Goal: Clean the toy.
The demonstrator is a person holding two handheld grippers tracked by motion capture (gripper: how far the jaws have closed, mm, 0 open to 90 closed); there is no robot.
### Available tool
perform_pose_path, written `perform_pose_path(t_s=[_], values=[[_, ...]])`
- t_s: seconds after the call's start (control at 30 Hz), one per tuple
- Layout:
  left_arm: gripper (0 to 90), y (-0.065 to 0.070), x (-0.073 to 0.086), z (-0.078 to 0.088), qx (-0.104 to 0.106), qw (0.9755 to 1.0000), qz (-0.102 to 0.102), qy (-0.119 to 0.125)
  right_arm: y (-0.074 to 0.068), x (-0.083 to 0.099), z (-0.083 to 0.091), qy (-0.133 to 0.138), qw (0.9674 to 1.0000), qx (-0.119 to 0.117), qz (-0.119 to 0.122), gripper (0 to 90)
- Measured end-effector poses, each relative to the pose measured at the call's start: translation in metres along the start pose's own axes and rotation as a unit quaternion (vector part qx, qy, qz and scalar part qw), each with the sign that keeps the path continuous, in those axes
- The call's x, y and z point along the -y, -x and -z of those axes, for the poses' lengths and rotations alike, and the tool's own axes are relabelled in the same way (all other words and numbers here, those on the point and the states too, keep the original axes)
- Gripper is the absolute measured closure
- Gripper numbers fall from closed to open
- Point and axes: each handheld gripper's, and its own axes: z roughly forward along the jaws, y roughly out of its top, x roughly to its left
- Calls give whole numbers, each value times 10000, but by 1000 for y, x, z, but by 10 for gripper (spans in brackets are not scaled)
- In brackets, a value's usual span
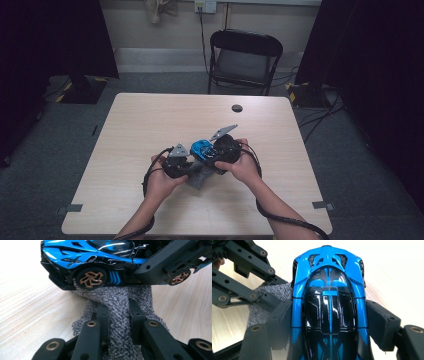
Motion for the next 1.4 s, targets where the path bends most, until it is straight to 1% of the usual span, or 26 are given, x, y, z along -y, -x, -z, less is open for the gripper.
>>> perform_pose_path(t_s=[0.2,0.6,0.67,0.73,0.83,0.93,1.0,1.07,1.1,1.17,1.23,1.3,1.4], values=[[758,5,0,-3,88,10000,1,4,0,-1,0,-7,10000,40,-27,288],[758,16,-2,-10,235,9997,-106,-43,2,-1,-1,-7,9999,89,-61,288],[758,19,-2,-11,287,9995,-78,-39,2,-1,-1,-6,9999,87,-66,288],[758,21,-2,-12,288,9995,-112,-48,3,-1,-2,-16,9999,98,-89,288],[758,23,-2,-13,321,9994,-111,-63,3,-1,-2,-16,9999,107,-92,288],[758,27,-2,-15,389,9992,-114,-73,4,-1,-3,-13,9999,123,-120,288],[758,29,-2,-16,404,9990,-152,-88,4,-1,-3,-9,9998,154,-146,288],[758,32,-3,-17,446,9988,-162,-85,5,-1,-3,9,9998,129,-165,288],[758,34,-3,-18,464,9987,-184,-83,6,-1,-3,18,9997,170,-179,288],[758,36,-3,-19,504,9985,-198,-86,6,-1,-3,29,9997,131,-186,288],[758,37,-3,-21,522,9983,-228,-82,6,-1,-2,21,9998,138,-167,288],[758,39,-2,-22,579,9981,-202,-64,6,-2,-2,16,9997,159,-177,288],[758,43,-3,-24,617,9978,-245,-86,7,-2,-3,29,9997,160,-180,288]])
